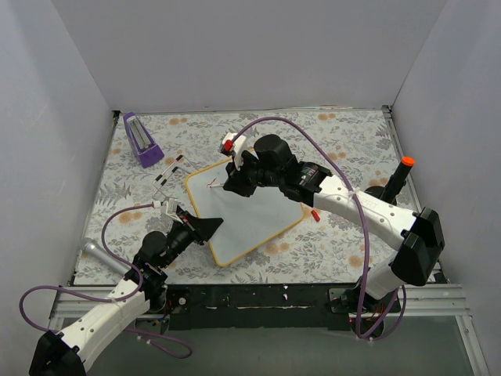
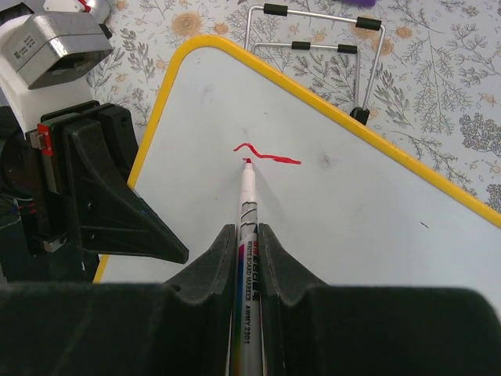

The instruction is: Write a sentence on the whiteboard

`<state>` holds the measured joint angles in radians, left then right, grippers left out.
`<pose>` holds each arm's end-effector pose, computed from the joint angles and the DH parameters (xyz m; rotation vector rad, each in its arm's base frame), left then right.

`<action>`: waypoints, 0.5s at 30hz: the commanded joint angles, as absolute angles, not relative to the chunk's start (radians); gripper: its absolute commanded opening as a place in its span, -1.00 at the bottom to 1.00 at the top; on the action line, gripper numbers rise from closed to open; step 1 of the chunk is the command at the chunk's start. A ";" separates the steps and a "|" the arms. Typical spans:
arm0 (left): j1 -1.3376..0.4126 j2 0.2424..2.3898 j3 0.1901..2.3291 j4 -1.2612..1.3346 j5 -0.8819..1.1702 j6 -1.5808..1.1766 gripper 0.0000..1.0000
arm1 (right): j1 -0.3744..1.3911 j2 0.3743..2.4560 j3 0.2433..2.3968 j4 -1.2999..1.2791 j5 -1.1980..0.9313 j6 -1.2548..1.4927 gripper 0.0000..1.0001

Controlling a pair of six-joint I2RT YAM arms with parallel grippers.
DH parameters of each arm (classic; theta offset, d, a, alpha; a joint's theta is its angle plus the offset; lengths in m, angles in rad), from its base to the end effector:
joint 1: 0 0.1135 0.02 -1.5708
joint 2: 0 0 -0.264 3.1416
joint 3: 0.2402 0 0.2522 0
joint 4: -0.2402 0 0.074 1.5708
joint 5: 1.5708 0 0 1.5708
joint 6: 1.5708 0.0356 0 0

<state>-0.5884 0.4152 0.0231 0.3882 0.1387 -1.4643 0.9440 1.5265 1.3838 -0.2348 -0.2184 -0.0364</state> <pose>0.1112 -0.0801 0.1814 -0.6705 1.7346 -1.6476 0.2052 0.2964 0.3617 -1.0847 1.7129 0.8013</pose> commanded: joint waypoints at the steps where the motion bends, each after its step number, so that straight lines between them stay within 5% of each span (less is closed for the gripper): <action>1: -0.588 0.391 0.055 0.525 0.158 -1.456 -1.00 | 0.945 1.516 1.404 -0.204 -0.225 -0.052 -0.97; 15: -0.588 0.387 0.049 0.523 0.156 -1.456 -1.00 | 0.946 1.437 1.249 -0.230 -0.313 -0.086 -0.97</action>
<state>-0.5884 0.4152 0.0231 0.3878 0.1387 -1.4654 0.9440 1.4773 1.2861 -0.2359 -0.2718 -0.0650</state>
